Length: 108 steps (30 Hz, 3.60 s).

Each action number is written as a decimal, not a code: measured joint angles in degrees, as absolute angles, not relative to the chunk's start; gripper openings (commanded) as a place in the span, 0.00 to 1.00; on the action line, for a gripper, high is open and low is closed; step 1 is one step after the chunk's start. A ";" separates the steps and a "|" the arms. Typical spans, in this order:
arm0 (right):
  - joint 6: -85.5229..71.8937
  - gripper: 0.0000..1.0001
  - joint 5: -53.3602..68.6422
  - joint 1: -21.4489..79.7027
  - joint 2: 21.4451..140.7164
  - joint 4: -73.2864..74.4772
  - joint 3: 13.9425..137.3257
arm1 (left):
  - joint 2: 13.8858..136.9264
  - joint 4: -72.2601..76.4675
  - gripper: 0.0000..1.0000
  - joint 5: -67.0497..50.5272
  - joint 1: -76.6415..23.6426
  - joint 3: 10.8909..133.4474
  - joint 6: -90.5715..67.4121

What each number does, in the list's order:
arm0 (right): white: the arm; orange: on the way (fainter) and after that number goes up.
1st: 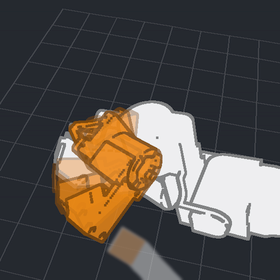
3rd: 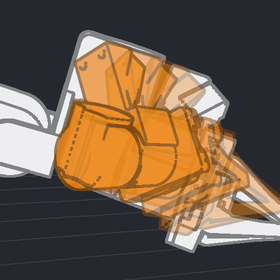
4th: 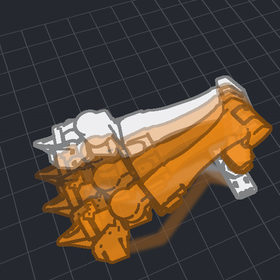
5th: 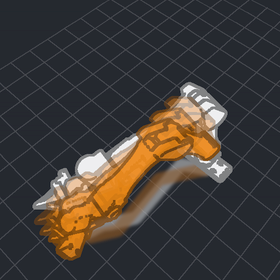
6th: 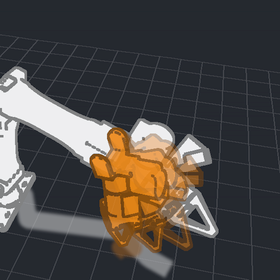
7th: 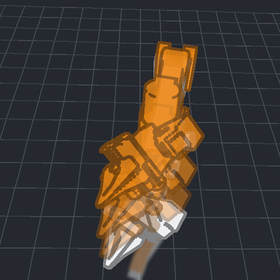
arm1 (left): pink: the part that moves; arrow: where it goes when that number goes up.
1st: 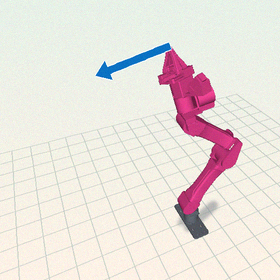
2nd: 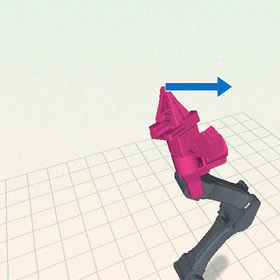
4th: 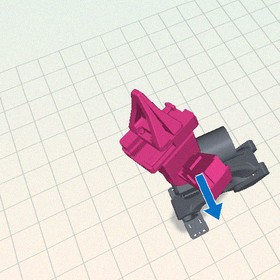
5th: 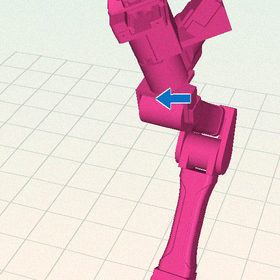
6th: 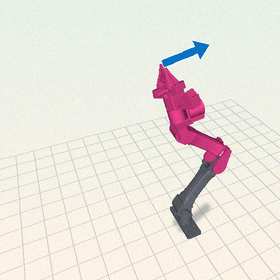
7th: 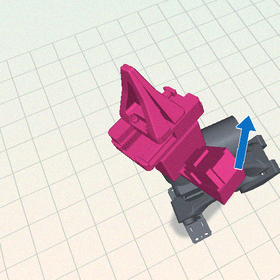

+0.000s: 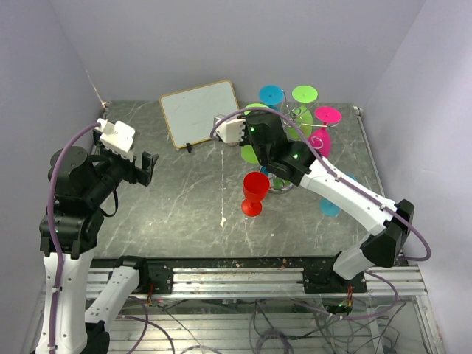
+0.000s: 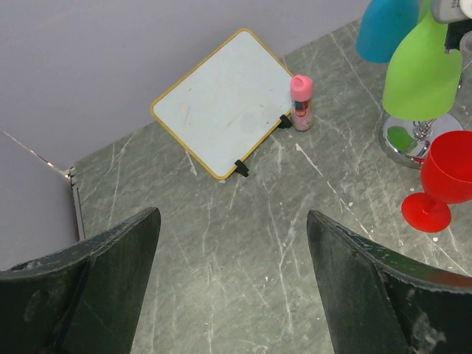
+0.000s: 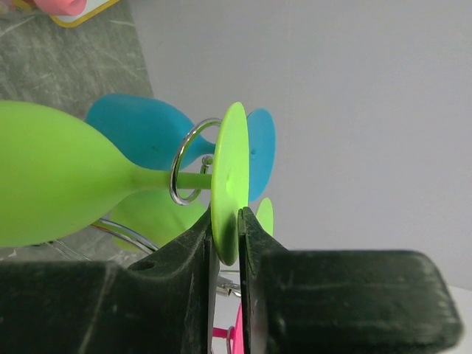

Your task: Place the wine glass upside down on the wine glass rack

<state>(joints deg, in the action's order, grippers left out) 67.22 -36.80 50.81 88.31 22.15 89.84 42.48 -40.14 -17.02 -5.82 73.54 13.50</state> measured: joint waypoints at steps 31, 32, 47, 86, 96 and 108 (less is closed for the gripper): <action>66.37 0.27 -36.40 49.91 85.19 27.03 89.32 | 42.98 -40.14 0.91 -17.10 -5.82 73.54 14.39; 66.35 0.27 -36.38 49.82 85.03 27.18 89.32 | 43.03 -40.14 0.90 -17.10 -5.82 73.54 14.44; 65.98 0.29 -36.38 48.84 83.22 28.29 87.99 | 43.51 -40.14 0.91 -17.19 -5.82 73.54 14.85; 43.81 0.87 -17.39 22.48 67.16 31.20 89.38 | 54.22 -28.97 0.92 -26.02 -14.83 61.49 6.79; 27.68 0.93 -0.01 2.02 54.30 29.91 84.18 | 69.23 -23.40 0.84 -20.45 -30.92 63.70 2.85; 22.50 0.93 9.85 -4.62 53.21 33.06 83.40 | 83.74 -17.91 0.76 -11.84 -42.09 69.76 -4.49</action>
